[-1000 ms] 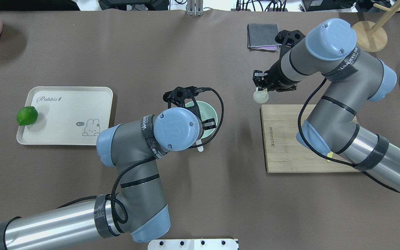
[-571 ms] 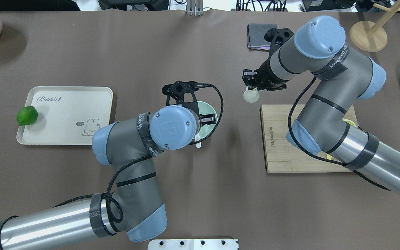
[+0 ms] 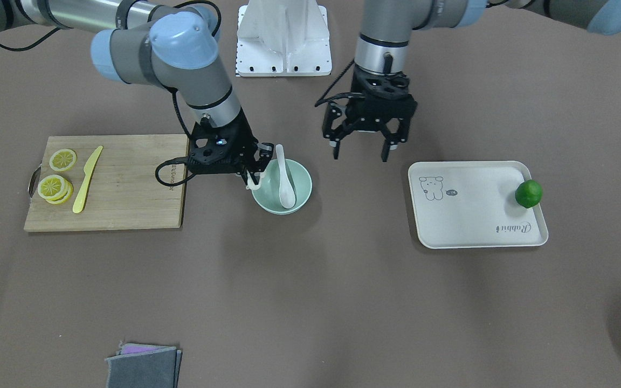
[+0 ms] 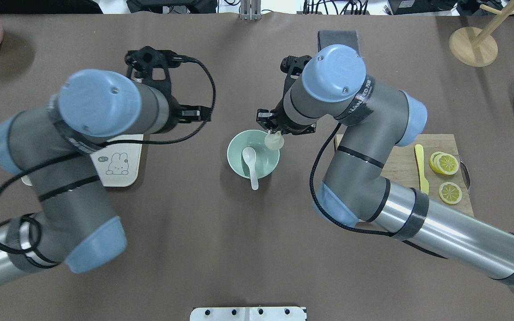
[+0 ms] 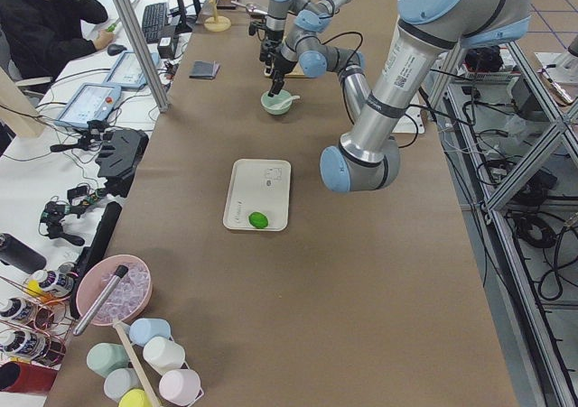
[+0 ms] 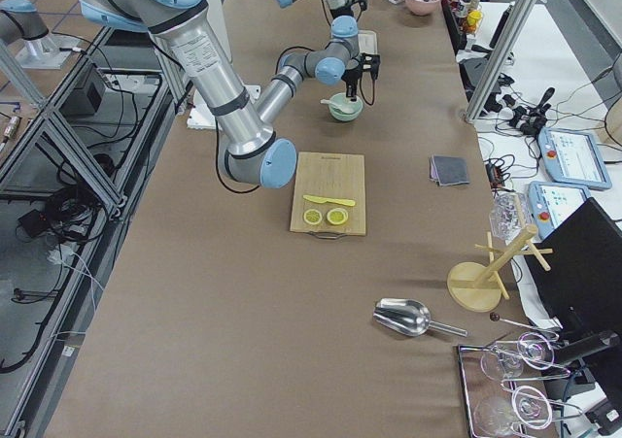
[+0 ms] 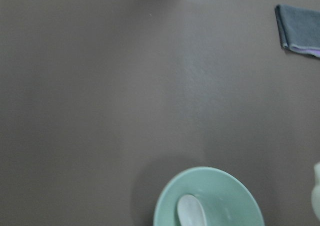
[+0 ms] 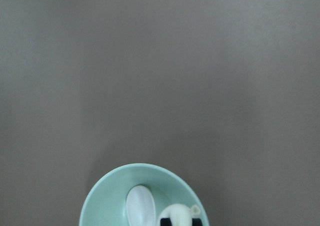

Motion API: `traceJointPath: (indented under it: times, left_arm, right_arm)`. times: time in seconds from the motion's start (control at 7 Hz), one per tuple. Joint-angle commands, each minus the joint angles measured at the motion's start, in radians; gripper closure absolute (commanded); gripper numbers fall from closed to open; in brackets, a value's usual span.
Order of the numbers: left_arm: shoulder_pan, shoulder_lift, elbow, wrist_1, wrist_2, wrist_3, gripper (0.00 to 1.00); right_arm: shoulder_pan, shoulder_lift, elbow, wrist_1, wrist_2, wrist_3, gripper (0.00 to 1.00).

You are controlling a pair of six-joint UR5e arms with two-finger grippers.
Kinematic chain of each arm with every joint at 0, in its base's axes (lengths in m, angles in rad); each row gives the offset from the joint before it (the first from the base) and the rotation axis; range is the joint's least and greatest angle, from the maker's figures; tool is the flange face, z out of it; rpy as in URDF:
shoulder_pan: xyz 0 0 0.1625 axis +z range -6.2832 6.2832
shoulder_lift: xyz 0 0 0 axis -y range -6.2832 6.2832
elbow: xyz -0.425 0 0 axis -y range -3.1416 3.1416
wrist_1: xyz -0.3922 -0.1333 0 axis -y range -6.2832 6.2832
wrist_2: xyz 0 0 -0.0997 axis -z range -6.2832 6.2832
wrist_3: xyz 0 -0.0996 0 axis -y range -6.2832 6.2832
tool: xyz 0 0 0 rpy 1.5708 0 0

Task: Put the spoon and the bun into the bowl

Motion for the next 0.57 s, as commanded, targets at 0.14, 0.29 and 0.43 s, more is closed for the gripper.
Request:
traceJointPath:
  times: [0.14, 0.29, 0.43]
  left_arm:
    - [-0.229, 0.250, -0.094, -0.039, -0.158, 0.349, 0.02]
    - [-0.262, 0.296, -0.088, -0.097, -0.163, 0.354, 0.02]
    - [-0.267, 0.333, -0.062, -0.179, -0.163, 0.354, 0.02]
  right_arm:
    - [-0.062, 0.050, -0.084, 0.008, -0.066, 0.018, 1.00]
    - [-0.054, 0.064, -0.095, 0.013, -0.078, 0.018, 0.28]
    - [-0.039, 0.073, -0.107, 0.010, -0.081, 0.017, 0.00]
